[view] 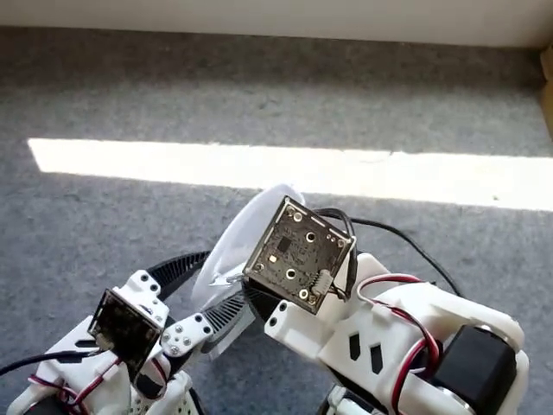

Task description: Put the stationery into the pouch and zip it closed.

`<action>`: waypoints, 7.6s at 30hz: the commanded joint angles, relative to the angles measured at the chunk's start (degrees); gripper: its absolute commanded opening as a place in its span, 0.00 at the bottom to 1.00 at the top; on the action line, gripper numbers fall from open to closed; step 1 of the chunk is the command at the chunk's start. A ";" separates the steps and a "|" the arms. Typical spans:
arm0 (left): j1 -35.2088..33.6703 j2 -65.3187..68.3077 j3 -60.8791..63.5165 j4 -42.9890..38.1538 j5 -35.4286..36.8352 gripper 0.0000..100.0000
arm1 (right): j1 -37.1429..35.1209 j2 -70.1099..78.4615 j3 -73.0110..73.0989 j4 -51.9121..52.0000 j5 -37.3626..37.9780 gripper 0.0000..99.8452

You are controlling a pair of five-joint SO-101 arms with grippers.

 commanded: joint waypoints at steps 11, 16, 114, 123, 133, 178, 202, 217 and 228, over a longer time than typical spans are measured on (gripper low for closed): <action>2.15 -0.04 -6.11 3.34 0.44 0.03 | 3.74 -1.01 -0.75 -3.56 0.62 0.01; 2.33 -0.04 -6.02 3.69 0.44 0.01 | 5.32 -1.01 -0.75 -4.26 0.62 0.01; -1.63 -0.04 -8.48 4.75 0.44 0.00 | 0.84 -1.10 14.29 -13.41 -0.18 0.20; -1.63 -0.04 -8.48 4.66 0.44 0.00 | 7.34 -1.01 14.29 -7.16 0.18 0.19; -1.54 -0.04 -8.48 4.66 0.44 0.00 | 7.34 -1.01 14.81 -12.53 -0.09 0.19; -1.63 -0.04 -10.42 4.75 0.70 0.10 | 7.60 -1.01 19.21 -17.45 0.53 0.01; -1.10 0.13 -5.58 -0.26 0.62 0.01 | 2.33 -9.98 19.30 -13.67 4.22 0.01; -1.10 0.04 -10.07 1.49 0.70 0.00 | 23.08 -10.15 19.65 -23.96 3.78 0.01; -1.36 0.04 -10.33 1.67 0.70 0.00 | 30.02 -9.89 20.35 -25.98 4.31 0.01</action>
